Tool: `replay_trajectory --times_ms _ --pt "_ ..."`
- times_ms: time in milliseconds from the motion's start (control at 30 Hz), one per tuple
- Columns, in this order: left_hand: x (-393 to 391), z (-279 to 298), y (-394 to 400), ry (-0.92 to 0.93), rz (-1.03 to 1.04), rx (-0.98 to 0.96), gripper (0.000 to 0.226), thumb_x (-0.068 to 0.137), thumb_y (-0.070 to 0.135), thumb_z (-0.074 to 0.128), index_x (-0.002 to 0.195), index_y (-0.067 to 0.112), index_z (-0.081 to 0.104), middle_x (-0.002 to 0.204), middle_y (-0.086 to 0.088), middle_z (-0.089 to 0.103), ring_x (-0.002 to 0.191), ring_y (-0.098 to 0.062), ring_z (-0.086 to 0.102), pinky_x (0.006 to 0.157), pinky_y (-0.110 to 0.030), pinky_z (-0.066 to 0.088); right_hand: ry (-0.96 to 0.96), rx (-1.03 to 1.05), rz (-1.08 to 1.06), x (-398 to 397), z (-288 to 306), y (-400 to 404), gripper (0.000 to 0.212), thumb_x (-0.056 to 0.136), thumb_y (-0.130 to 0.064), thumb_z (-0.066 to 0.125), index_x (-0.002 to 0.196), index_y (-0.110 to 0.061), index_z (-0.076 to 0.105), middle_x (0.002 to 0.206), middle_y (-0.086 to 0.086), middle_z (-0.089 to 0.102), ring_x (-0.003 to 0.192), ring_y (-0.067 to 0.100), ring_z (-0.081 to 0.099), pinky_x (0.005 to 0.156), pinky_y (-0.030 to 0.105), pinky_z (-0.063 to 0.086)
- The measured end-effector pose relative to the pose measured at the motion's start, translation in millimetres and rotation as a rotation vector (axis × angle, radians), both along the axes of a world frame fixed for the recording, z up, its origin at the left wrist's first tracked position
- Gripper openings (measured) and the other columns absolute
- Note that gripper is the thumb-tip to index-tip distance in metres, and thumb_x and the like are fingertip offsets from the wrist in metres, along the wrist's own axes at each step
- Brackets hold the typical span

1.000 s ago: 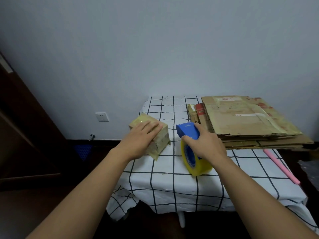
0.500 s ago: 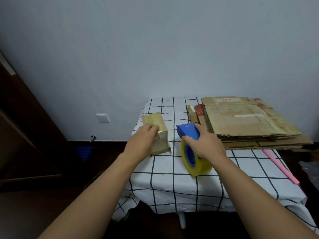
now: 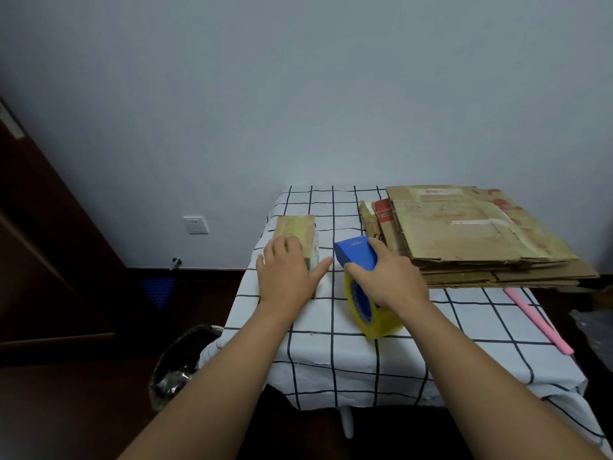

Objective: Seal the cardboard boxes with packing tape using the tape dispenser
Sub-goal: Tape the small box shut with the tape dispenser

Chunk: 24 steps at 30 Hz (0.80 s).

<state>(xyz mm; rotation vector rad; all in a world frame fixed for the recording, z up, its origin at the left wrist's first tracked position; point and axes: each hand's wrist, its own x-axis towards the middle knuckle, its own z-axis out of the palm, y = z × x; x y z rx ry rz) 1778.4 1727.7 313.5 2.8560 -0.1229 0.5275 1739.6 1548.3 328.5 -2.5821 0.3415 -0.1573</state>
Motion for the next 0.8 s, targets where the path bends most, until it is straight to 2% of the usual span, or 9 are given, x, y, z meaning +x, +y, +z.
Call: replay_trajectory --times_ms 100,200,267,333,433,467,533,633,800 --pt "2 0 -6 -0.060 0.037 -0.052 0.039 0.089 0.044 0.052 0.112 0.012 0.051 0.118 -0.006 0.055 0.109 -0.027 0.048 0.086 -0.041 0.046 -0.004 0.006 -0.004 -2 0 0 0.073 0.082 -0.068 0.047 0.147 -0.038 0.032 0.102 -0.006 0.050 0.087 0.022 0.051 0.062 0.034 0.042" --pt "1 -1 -1 -0.106 -0.043 -0.106 0.031 0.086 0.035 0.057 0.105 0.012 0.054 0.110 -0.006 0.057 0.102 -0.026 0.049 0.080 -0.037 0.044 -0.005 0.019 -0.003 -2 -1 -2 0.073 0.082 -0.068 0.047 0.147 -0.039 0.031 0.099 -0.007 0.050 0.086 0.021 0.053 0.061 0.034 0.042" --pt "0 -3 7 -0.125 -0.093 -0.120 0.031 0.085 0.038 0.060 0.104 0.014 0.055 0.110 -0.004 0.057 0.102 -0.026 0.051 0.079 -0.036 0.043 -0.006 0.017 -0.002 -1 -1 -3 0.073 0.082 -0.068 0.047 0.147 -0.039 0.031 0.098 -0.006 0.050 0.085 0.021 0.052 0.060 0.033 0.041" --pt "-2 -4 12 -0.108 -0.114 -0.109 0.040 0.083 0.053 0.058 0.104 0.019 0.055 0.111 0.001 0.056 0.105 -0.023 0.051 0.081 -0.037 0.045 -0.002 0.002 0.002 0 -1 -2 0.072 0.082 -0.068 0.047 0.146 -0.038 0.032 0.097 -0.006 0.049 0.085 0.022 0.050 0.060 0.033 0.041" --pt "-4 -2 10 -0.050 -0.099 -0.167 0.052 0.083 0.074 0.039 0.097 0.025 0.053 0.110 0.006 0.055 0.107 -0.018 0.048 0.085 -0.040 0.047 0.005 -0.018 0.013 1 -2 -1 0.073 0.083 -0.068 0.046 0.147 -0.038 0.029 0.100 -0.005 0.049 0.086 0.022 0.050 0.063 0.034 0.041" --pt "-4 0 9 -0.033 -0.084 -0.228 0.052 0.085 0.073 0.034 0.094 0.026 0.054 0.109 0.007 0.055 0.107 -0.019 0.048 0.085 -0.041 0.047 0.005 -0.020 0.016 2 -2 -1 0.072 0.083 -0.067 0.046 0.147 -0.037 0.030 0.098 -0.004 0.050 0.084 0.023 0.050 0.061 0.033 0.040" --pt "0 5 7 0.004 -0.053 -0.306 0.041 0.091 0.062 0.037 0.092 0.025 0.056 0.109 0.005 0.055 0.109 -0.022 0.047 0.084 -0.042 0.048 0.008 -0.018 0.016 2 -2 -1 0.072 0.084 -0.067 0.046 0.147 -0.037 0.029 0.094 -0.004 0.051 0.082 0.023 0.052 0.057 0.032 0.038" --pt "6 8 4 0.024 -0.022 -0.260 0.022 0.092 0.042 0.049 0.098 0.022 0.056 0.113 0.001 0.054 0.110 -0.023 0.044 0.078 -0.038 0.045 0.015 -0.016 0.011 1 -3 -2 0.074 0.084 -0.068 0.045 0.149 -0.038 0.027 0.098 -0.003 0.052 0.085 0.023 0.052 0.062 0.034 0.042" --pt "7 9 0 0.042 -0.019 -0.152 0.033 0.088 0.044 0.054 0.106 0.016 0.053 0.115 -0.002 0.051 0.109 -0.026 0.041 0.068 -0.034 0.042 0.015 -0.009 0.010 1 -2 -2 0.076 0.084 -0.069 0.045 0.150 -0.037 0.026 0.100 -0.004 0.051 0.087 0.023 0.052 0.066 0.036 0.045"
